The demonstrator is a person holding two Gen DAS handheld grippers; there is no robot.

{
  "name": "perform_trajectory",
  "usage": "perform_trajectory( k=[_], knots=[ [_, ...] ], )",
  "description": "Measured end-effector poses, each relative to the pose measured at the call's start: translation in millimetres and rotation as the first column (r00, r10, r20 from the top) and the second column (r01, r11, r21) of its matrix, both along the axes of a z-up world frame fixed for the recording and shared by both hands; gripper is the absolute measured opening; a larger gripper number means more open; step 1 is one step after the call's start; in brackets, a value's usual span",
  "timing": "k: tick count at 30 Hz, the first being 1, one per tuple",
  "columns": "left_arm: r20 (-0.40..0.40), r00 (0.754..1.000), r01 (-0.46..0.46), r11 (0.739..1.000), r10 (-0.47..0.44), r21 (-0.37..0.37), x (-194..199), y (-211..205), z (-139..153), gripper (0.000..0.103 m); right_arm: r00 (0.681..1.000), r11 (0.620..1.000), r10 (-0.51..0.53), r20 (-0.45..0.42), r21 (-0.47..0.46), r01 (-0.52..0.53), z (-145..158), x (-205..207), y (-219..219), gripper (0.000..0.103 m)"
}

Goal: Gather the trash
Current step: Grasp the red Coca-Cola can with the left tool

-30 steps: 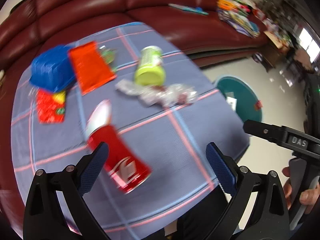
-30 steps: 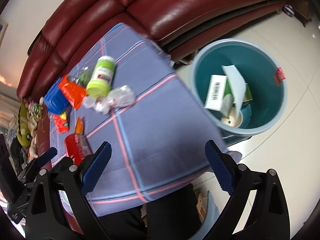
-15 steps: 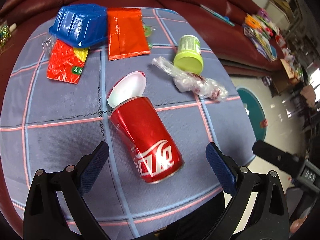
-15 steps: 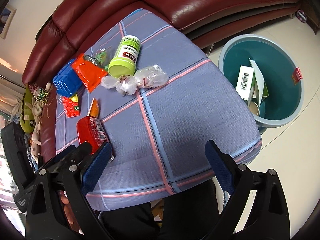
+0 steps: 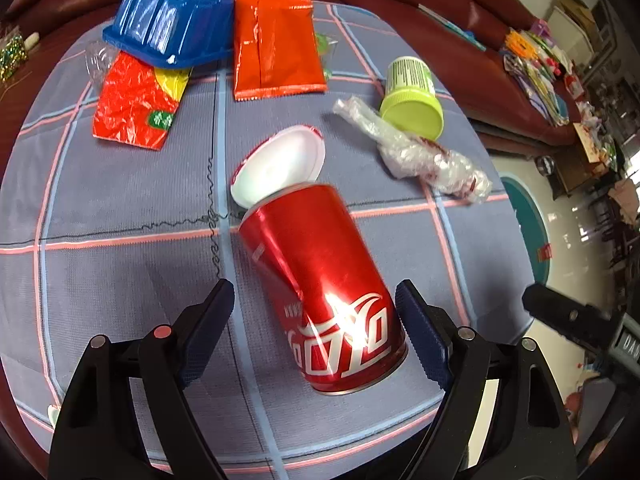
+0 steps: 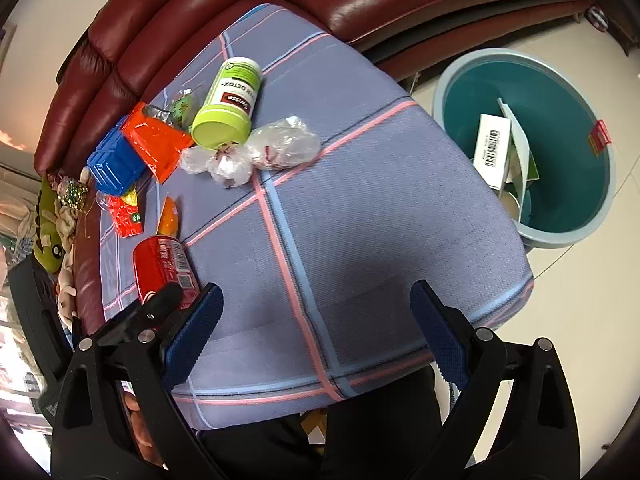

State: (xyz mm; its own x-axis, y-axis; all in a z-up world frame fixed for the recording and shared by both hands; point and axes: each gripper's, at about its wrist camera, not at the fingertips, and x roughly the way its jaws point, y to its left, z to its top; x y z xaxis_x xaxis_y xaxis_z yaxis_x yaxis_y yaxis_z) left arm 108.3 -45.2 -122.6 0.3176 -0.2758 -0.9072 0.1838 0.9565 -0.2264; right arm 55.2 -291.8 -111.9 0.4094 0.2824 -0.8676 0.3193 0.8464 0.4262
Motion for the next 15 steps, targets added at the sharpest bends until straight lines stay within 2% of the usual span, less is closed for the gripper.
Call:
perform_trajectory(
  k=[2,4,6,7,15],
  knots=[
    [0.006,1.000,0.002,1.000,-0.002,0.009,-1,4,-1,0.083,1.000,1.000,0.006,-0.002,-0.005,-0.006,1,4,4,0.090],
    [0.009,1.000,0.006,1.000,-0.006,0.008,-1,9,-2,0.079,1.000,1.000,0.010,-0.003,-0.010,-0.010,3,7,7,0.090],
    [0.011,1.000,0.014,1.000,-0.014,0.004,-3,16,-3,0.063,1.000,1.000,0.015,-0.004,-0.017,-0.015,4,9,11,0.090],
    [0.014,1.000,0.016,1.000,-0.016,0.006,-4,20,-3,0.061,1.000,1.000,0.020,-0.008,-0.021,-0.020,4,11,14,0.090],
    [0.044,0.998,0.055,0.998,-0.055,0.001,1,31,0,0.061,0.999,0.999,0.036,-0.013,-0.037,-0.036,9,21,33,0.090]
  ],
)
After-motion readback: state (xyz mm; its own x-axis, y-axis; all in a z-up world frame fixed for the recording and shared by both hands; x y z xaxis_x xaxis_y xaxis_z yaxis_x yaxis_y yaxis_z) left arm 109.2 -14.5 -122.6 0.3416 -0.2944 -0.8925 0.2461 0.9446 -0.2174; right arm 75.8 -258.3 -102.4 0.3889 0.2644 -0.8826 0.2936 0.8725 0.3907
